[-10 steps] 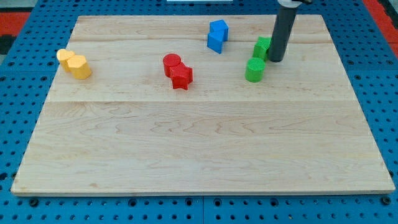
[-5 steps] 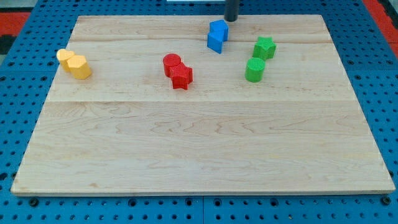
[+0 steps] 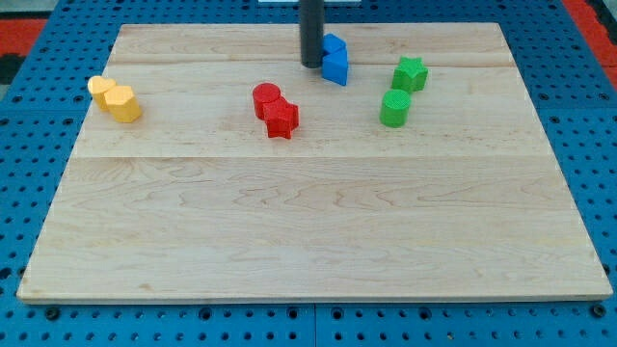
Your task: Place the blue cube on the top of the green star
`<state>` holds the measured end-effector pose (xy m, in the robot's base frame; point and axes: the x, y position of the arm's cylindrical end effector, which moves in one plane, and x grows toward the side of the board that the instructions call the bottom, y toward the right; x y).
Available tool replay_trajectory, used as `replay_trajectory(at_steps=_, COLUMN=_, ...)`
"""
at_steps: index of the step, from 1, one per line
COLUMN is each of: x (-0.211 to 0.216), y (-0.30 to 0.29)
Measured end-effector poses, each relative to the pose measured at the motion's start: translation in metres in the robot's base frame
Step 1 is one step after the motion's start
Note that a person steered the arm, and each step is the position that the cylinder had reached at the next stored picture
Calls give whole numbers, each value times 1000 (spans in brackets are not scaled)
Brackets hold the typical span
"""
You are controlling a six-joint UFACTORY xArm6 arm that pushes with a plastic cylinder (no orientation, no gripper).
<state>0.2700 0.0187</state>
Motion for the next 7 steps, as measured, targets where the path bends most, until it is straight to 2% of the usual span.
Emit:
replay_trajectory(at_steps=2, x=-48, y=21)
replay_trajectory(at_steps=5, x=-68, y=66)
replay_trajectory(at_steps=6, x=-75, y=27)
replay_trajectory(at_steps=7, x=-66, y=-51)
